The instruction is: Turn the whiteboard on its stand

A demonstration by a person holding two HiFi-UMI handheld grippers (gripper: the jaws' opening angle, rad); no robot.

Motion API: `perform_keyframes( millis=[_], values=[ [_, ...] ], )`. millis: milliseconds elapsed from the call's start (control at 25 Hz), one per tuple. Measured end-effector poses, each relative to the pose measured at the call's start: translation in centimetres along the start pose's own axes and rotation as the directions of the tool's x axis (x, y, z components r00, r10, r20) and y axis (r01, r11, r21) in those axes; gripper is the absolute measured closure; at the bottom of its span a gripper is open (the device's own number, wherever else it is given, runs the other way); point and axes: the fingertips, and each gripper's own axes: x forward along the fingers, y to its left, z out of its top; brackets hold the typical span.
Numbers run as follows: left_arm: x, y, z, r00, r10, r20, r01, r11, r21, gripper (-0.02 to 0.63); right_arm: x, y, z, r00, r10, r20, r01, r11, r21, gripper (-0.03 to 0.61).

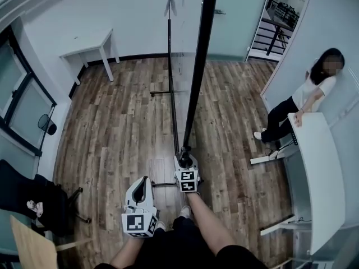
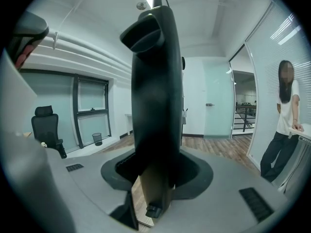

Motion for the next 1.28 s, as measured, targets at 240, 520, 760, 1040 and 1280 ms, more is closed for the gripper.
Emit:
perform_keyframes(
  millis=[240, 520, 760, 1040, 1280],
  values=[
    [-1.7, 0.3, -0.7, 0.999, -0.034, -0.021, 0.033, 0.999, -0.013, 0.598, -3.0, 0.7, -0.5, 1.000, -0.013, 0.021, 0.013, 1.000, -0.010, 0.411],
    [-2.7, -0.5, -1.3, 0.995, -0.091, -0.032, 0.090, 0.996, -0.021, 0.598, -6.6, 1.9, -1.3, 0.999, -0.011, 0.037, 0.011, 1.000, -0.012, 0.411],
    [-2.8, -0.7, -1.7, 0.992, -0.120, -0.043, 0.119, 0.993, -0.023, 0.598, -8.8, 2.9, -2.6, 0.999, -0.007, 0.046, 0.007, 1.000, -0.006, 0.411],
    [-1.8, -1.5, -1.5, 0.988, -0.148, -0.046, 0.147, 0.989, -0.014, 0.597, -11.0, 2.9, -3.1, 0.999, 0.003, 0.042, -0.003, 1.000, -0.001, 0.411],
    [-1.9, -1.4, -2.5, 0.985, -0.162, -0.056, 0.161, 0.987, -0.022, 0.597, -12.3, 3.5, -3.9, 0.999, -0.003, 0.050, 0.003, 1.000, 0.003, 0.411]
  ],
)
